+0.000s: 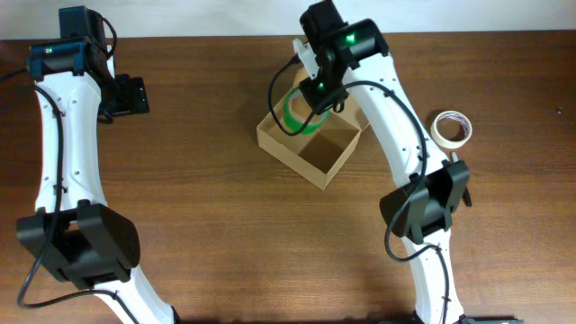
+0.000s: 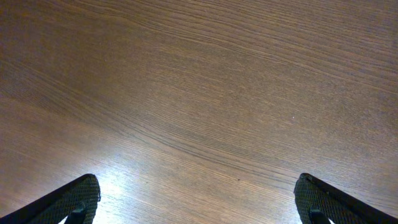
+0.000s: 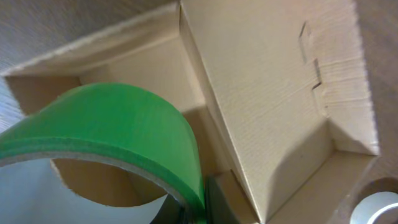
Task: Pack container
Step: 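Lower the green tape into the box and open the right gripper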
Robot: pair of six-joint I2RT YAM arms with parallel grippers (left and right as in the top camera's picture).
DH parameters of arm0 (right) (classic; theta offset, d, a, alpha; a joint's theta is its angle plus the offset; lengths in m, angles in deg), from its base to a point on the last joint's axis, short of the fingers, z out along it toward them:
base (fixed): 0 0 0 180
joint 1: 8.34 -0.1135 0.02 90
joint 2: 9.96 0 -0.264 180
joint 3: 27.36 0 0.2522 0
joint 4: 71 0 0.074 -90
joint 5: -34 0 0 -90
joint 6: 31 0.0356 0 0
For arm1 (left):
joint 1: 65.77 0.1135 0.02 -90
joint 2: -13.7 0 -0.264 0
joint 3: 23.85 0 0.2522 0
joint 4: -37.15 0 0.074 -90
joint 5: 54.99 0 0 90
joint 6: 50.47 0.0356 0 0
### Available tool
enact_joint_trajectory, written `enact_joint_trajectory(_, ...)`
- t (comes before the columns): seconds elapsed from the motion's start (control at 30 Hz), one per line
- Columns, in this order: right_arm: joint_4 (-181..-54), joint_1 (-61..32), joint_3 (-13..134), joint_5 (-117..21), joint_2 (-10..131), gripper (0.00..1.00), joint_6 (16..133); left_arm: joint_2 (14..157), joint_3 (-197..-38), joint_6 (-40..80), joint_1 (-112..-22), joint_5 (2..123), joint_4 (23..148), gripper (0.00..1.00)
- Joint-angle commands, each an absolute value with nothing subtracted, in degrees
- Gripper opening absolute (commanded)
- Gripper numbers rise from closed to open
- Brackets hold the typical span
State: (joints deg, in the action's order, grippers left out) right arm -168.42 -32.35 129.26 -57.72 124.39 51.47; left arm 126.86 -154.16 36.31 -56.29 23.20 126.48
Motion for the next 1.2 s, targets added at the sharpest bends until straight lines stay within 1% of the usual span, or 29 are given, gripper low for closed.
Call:
enact_joint_trajectory(0.0, -167.28, -32.33, 127.25, -58.24, 125.67, 0.04, 51.27, 127.47, -153.99, 36.59, -55.85, 23.61, 126.37, 1.0)
enact_joint_trajectory(0.27, -162.93, -32.38, 121.18, -57.09, 126.35, 0.04, 51.34, 127.47, -153.99, 36.57, -55.85, 23.64, 126.35, 1.0)
enact_joint_trajectory(0.5, -156.62, -32.38, 115.54, -55.82, 126.44, 0.04, 51.99, 127.47, -153.99, 36.57, -55.85, 23.61, 126.37, 1.0)
enact_joint_trajectory(0.83, -150.08, -32.38, 114.1, -55.4, 126.51, 0.04, 53.87, 127.47, -153.99, 36.57, -55.85, 23.61, 126.35, 1.0)
enact_joint_trajectory(1.17, -149.27, -32.38, 114.05, -56.28, 128.98, 0.04, 55.01, 127.47, -153.99, 36.57, -55.85, 23.64, 126.35, 1.0)
